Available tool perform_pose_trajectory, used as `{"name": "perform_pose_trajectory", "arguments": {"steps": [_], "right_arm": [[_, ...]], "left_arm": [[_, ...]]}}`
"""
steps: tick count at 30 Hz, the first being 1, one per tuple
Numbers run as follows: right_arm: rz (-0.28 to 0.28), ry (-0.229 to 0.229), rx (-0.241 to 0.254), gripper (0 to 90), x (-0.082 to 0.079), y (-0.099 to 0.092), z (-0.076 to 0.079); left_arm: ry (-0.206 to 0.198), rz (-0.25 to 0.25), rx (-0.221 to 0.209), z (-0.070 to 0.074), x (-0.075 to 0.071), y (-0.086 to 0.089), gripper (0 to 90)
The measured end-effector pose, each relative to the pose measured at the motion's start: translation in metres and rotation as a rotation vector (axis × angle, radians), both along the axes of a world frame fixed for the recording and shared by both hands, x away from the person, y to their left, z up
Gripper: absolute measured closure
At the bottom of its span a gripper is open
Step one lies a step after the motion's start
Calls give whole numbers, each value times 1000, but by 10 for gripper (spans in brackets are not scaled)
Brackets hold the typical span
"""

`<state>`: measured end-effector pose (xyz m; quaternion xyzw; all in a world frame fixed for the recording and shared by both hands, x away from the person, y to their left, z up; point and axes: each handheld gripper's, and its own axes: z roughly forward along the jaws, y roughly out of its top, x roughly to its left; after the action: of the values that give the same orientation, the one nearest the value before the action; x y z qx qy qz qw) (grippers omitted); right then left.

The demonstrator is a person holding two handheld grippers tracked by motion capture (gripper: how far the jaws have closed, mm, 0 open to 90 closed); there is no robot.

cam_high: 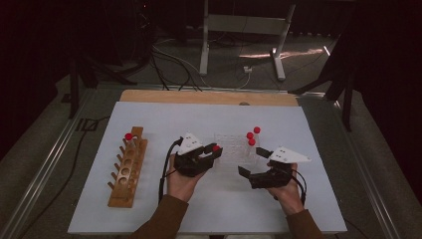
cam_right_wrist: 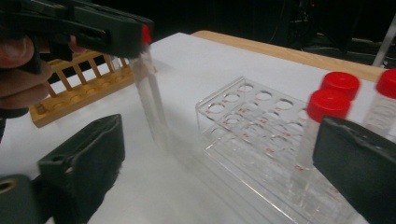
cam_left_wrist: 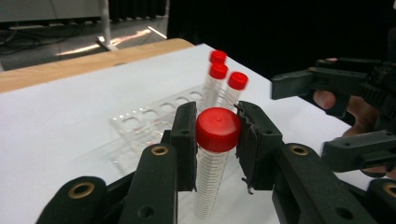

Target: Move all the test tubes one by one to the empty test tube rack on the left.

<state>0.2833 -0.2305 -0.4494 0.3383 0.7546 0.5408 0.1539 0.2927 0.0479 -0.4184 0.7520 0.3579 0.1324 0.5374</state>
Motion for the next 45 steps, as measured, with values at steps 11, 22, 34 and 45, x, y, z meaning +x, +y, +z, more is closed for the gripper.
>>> {"name": "perform_pose_trajectory", "arguments": {"steps": [11,22,34,45], "right_arm": [[-50,9,10,0,5,-24,2],[-104,4,1,0,8,-34,1],[-104,-42,16,4,10,-42,-4],[-115,26,41,2,11,-49,-2]], "left_arm": [[-8,98,-37,12,2,38,706],[-27,171,-42,20,2,69,706],[-47,251,-53,26,1,109,705],[-73,308,-18,36,-2,141,705]]}}
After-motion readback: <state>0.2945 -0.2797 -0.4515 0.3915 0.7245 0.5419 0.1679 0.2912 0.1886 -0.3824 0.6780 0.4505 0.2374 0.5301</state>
